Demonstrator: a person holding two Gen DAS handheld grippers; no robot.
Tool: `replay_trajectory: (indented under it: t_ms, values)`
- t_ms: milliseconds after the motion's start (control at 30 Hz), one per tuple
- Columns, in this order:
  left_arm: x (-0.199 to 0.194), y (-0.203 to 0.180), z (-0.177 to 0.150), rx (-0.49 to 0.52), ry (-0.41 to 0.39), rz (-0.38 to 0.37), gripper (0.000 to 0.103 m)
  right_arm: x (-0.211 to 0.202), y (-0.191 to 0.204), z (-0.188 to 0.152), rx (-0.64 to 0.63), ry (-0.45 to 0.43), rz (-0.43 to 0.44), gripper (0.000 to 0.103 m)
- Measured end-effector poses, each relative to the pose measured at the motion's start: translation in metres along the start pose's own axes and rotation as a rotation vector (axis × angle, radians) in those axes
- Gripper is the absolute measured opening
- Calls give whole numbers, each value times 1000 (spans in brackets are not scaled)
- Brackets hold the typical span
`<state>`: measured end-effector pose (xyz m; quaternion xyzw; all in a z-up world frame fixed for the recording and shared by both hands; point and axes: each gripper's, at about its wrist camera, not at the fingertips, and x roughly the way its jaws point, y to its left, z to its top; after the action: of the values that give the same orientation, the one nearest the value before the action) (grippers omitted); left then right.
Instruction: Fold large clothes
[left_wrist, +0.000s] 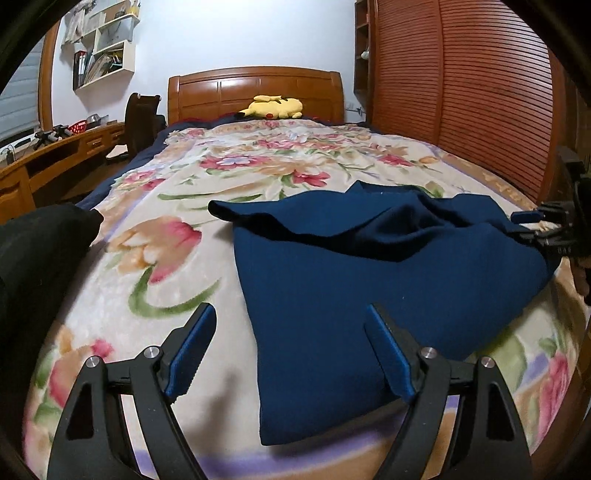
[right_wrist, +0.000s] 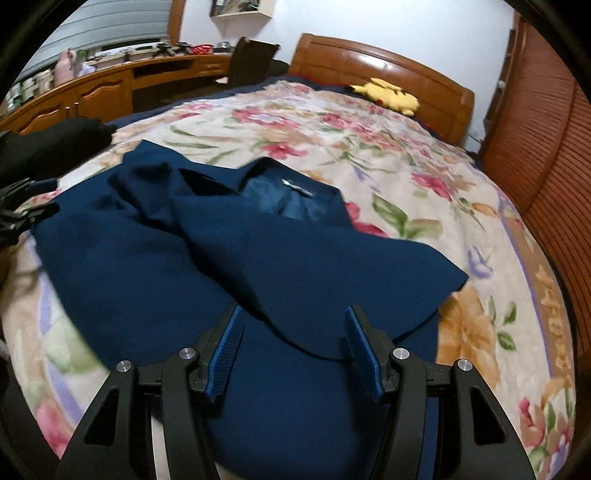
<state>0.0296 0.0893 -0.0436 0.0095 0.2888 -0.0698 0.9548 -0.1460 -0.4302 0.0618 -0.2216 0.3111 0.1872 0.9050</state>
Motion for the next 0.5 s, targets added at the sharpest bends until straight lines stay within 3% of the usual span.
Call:
replay_trajectory:
  t_ms: [133,167,200,267,500]
  values:
    - [-2,3,-7,-14,-23,3,83,9,-3,4,-12,46,76,32]
    - [-3,4,-8,-19,-27,-1,83,7,-3,5,-11,46,78,30]
    - [-2,3,-8,-22,-28,-3,83,4,-2,7,-16,40,72,18]
    - [-2,4,-9,-25,-26,-5,83,1,4,8,-57,38,46,8]
    - [0,3,-12,-27,-18,-8,83,10,5,22,-74,-18,-35,2]
